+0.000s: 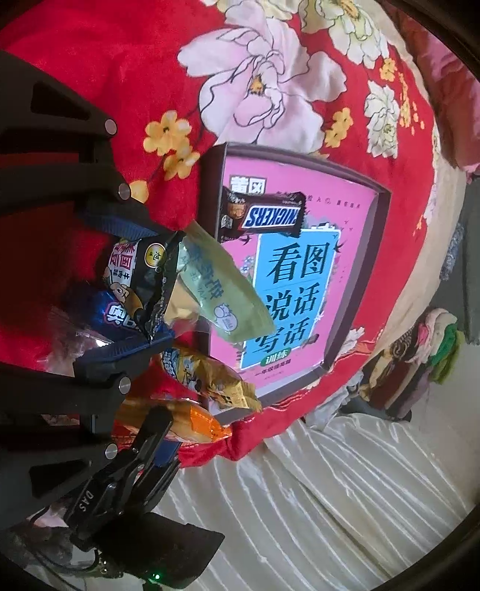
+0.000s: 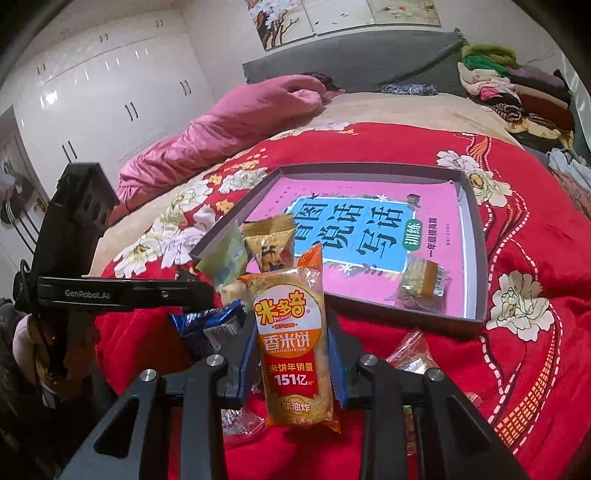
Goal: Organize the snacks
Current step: 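Grasp the black snack bag with the left tool while the right tool holds the rice-cracker bag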
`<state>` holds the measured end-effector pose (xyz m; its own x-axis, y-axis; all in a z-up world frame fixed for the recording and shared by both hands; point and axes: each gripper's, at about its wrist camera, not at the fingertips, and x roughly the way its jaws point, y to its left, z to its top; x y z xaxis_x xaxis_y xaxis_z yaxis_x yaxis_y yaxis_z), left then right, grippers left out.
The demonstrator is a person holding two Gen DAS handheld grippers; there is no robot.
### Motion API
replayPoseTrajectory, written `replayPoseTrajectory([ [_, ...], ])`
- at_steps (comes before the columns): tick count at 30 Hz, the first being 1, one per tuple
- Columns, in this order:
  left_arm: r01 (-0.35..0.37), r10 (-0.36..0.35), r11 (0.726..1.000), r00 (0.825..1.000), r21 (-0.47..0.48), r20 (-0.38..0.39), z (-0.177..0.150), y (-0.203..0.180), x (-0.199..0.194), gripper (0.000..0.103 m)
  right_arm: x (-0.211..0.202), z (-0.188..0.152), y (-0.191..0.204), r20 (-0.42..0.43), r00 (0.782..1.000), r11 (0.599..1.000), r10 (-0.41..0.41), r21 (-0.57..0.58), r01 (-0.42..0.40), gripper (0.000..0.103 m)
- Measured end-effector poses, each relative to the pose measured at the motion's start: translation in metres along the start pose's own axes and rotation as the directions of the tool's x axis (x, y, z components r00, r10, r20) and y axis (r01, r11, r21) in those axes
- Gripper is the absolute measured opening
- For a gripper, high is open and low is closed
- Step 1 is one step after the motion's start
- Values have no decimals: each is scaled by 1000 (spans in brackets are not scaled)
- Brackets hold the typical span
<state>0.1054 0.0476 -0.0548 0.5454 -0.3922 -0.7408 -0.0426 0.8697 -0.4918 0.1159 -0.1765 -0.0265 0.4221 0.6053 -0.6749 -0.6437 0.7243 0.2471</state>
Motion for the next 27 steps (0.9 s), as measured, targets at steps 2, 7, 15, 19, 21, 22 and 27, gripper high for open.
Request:
replayPoseTrajectory([
  [2, -2, 2, 1000, 1000, -2, 9, 1, 0, -5, 51, -2, 1, -2, 11, 1000, 1000, 3, 11, -3, 34],
  [7, -6, 6, 1000, 999, -2, 34, 3, 0, -18, 51, -7, 3, -6, 38, 999, 999, 6, 31, -7, 34],
  [15, -7, 6, 1000, 997, 15, 75, 8, -6, -34, 51, -15, 7, -11, 78, 997, 999, 2, 49, -6, 34],
  [19, -8, 6, 1000, 996, 24, 86, 10, -10, -39, 51, -17, 9, -12, 93, 996, 999, -1, 54, -4, 34],
  [21, -6, 3, 1000, 996, 25, 92, 10, -12, -42, 51, -19, 9, -12, 101, 995, 998, 0, 57, -6, 34],
  [22, -5, 3, 1000, 995, 26, 96, 10, -13, -43, 51, -20, 10, -12, 105, 994, 998, -4, 57, -2, 34],
  [27, -13, 8, 999, 993, 41, 118, 12, -18, -51, 51, -22, 10, -14, 116, 993, 998, -5, 62, -2, 34],
])
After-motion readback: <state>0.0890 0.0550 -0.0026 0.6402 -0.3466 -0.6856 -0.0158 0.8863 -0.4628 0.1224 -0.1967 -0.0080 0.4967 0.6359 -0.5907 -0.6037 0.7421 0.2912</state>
